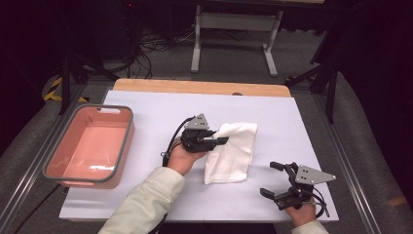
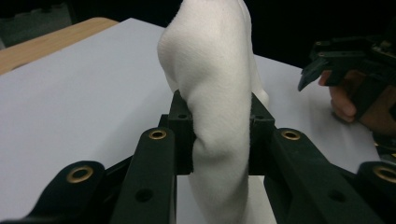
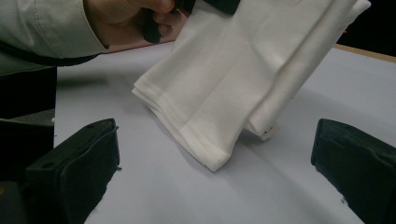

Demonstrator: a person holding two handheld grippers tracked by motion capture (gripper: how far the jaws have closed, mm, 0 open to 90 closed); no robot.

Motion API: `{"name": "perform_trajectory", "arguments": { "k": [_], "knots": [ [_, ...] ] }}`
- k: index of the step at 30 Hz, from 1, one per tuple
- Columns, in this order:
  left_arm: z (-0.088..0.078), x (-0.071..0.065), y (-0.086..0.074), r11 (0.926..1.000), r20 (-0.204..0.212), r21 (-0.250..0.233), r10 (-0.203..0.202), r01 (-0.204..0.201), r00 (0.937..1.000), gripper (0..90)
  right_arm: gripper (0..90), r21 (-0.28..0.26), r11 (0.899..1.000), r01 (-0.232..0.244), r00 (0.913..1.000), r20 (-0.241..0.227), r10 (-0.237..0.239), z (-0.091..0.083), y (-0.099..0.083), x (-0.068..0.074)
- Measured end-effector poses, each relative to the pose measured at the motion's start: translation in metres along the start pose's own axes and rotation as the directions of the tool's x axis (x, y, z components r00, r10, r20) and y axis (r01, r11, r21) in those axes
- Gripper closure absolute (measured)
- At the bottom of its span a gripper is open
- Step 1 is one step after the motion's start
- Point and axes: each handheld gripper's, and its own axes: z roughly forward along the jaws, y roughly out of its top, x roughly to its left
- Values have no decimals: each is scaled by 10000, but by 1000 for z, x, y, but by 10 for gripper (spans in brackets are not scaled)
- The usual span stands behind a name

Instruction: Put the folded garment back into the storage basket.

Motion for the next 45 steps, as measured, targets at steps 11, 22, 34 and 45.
{"name": "perform_trajectory", "arguments": {
  "k": [11,22,34,45],
  "knots": [
    [-22,-8,13,9985,828,-479,306,-267,9961,715,16,-77,10000,12,10000,-1,-12,-1,0,1],
    [-43,-7,23,9951,1263,-834,636,-533,9899,716,16,-57,10000,8,10000,9,-8,-1,0,0],
    [-71,-7,33,9906,1459,-1076,992,-839,9843,717,16,-56,10000,-2,10000,22,2,-2,0,0],
    [-109,-1,30,9889,1229,-1261,943,-788,9879,717,16,-14,10000,-3,10000,42,3,-1,0,0]
  ]
}}
